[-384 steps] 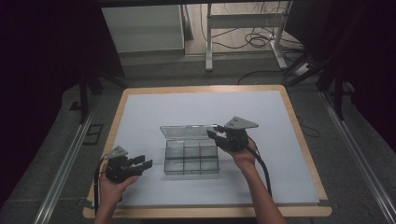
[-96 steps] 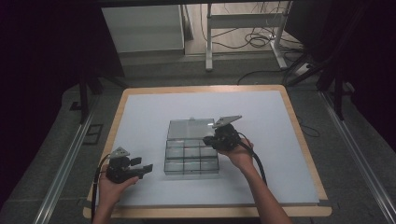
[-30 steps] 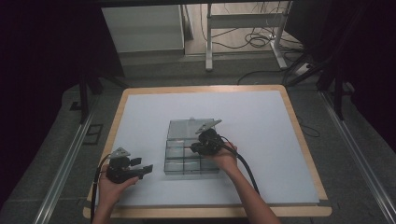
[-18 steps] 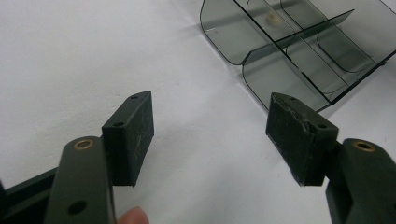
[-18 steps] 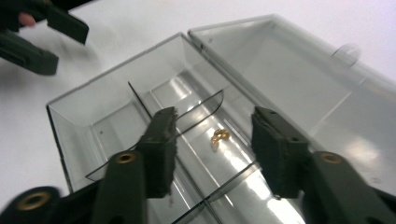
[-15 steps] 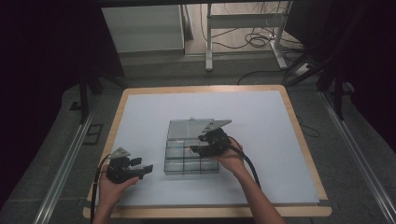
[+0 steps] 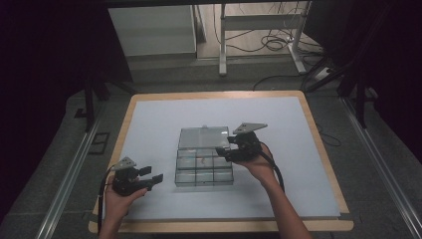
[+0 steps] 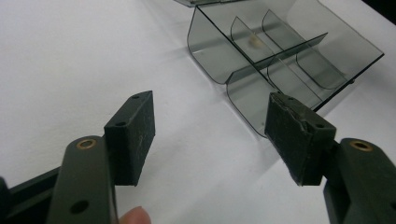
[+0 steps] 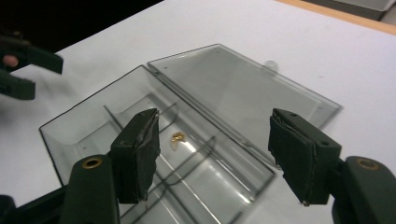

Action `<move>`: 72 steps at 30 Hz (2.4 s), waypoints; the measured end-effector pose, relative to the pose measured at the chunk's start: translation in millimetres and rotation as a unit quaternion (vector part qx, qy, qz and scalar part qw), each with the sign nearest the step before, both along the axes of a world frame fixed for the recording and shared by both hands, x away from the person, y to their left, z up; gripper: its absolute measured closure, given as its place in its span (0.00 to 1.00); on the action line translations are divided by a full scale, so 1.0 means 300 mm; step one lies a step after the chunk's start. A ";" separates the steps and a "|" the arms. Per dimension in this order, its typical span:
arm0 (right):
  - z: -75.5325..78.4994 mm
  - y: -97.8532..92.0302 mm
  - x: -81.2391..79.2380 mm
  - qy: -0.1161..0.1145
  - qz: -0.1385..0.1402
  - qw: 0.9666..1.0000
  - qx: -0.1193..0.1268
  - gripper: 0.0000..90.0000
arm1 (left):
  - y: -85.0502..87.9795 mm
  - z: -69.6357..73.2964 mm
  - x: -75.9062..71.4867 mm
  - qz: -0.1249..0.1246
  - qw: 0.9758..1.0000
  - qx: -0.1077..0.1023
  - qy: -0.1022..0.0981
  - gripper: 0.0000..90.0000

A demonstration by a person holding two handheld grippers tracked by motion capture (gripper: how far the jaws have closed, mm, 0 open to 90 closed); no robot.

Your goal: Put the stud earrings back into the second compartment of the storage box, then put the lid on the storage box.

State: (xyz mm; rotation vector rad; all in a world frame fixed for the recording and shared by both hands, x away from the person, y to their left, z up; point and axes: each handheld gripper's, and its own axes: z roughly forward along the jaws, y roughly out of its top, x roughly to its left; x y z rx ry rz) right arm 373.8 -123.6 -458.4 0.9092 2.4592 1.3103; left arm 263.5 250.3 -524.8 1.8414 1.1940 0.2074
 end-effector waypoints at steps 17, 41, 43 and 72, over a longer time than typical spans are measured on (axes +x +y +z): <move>-0.001 -0.098 0.046 0.028 -0.049 0.998 0.002 0.34 | -0.013 -0.004 -0.007 0.007 1.000 0.014 0.000 0.38; -0.036 -0.108 0.142 0.076 -0.083 0.994 0.012 0.34 | -0.031 0.005 -0.007 0.000 1.000 0.015 -0.003 0.37; -0.043 -0.105 0.149 0.082 -0.084 0.993 0.010 0.34 | -0.031 0.006 -0.007 0.001 1.000 0.016 -0.003 0.37; -0.132 -0.019 0.243 0.150 -0.093 0.984 0.015 0.33 | -0.027 0.006 -0.007 0.001 1.000 0.018 -0.004 0.37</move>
